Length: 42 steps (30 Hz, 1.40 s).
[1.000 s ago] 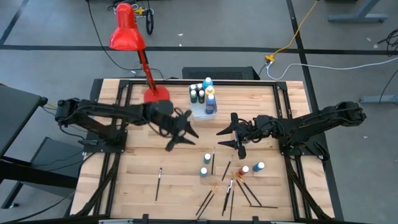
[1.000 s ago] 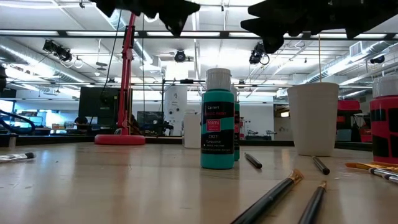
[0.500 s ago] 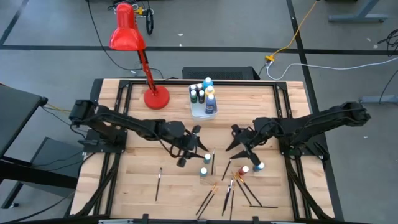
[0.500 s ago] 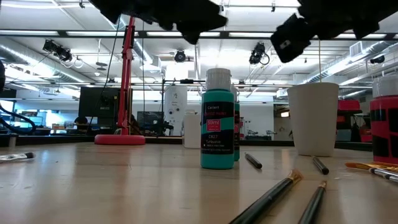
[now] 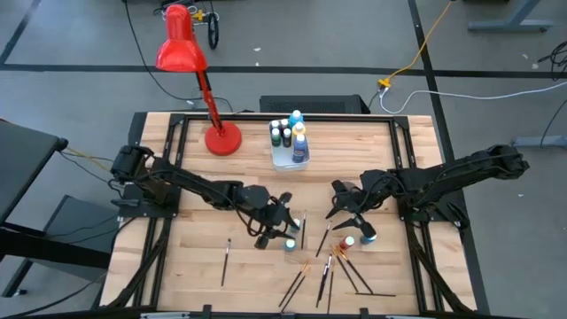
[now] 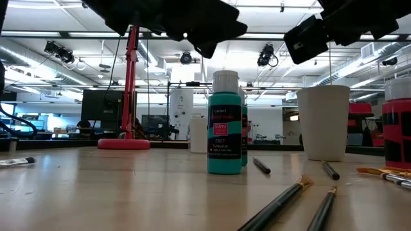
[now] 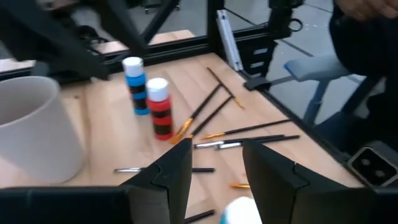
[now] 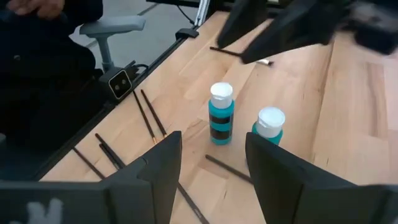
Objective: Pick & Place Paint Supplies
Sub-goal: Put the small light blue paint bottle into the white bin
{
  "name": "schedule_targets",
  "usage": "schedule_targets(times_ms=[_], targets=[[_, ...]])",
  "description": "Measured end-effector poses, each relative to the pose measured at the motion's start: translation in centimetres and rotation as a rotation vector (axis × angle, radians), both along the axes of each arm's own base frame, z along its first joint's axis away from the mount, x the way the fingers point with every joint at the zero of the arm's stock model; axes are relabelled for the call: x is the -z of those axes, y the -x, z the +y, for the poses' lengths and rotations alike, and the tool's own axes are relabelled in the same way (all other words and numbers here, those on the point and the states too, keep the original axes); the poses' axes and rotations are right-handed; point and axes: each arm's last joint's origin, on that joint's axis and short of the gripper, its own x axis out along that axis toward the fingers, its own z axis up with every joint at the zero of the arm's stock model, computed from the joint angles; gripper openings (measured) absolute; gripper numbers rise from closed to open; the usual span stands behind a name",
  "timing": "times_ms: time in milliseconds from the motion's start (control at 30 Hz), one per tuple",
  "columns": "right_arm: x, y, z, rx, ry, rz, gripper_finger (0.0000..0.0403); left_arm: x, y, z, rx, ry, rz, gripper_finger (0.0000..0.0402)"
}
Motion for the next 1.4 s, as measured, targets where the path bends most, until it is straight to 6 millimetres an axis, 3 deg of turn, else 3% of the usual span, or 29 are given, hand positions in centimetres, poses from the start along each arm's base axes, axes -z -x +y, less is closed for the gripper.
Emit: schedule_targets(times_ms=[200,333,500,767,1233,1400], targets=[[-0.4,-0.2,0.0,-0.017,0.032,-0.073,0.0178,0.1,0.8,-2.9,0.006,0.007,0.015,0.0183],[-0.6,-0.3,0.0,-0.023,0.045,-0.097,0.0178,0.3,1.1,-3.8,-0.047,-0.074,0.009,0.0203],[-0.8,-0.3,0.0,-0.022,0.043,-0.120,0.0178,0.5,1.0,-3.8,-0.130,-0.013,0.045,0.0206],[-1.2,-0.6,-0.3,0.101,0.124,-0.183,0.0178,4.4,-0.1,-4.4,-0.138,0.040,0.144,0.0204],[-1.2,-0.7,-0.5,0.132,0.213,-0.212,0.0178,5.3,0.1,-4.1,-0.206,-0.003,0.208,0.0202],[-1.3,-0.8,-0.5,0.134,0.209,-0.228,0.0178,5.3,0.1,-4.1,-0.183,-0.050,0.188,0.0166]])
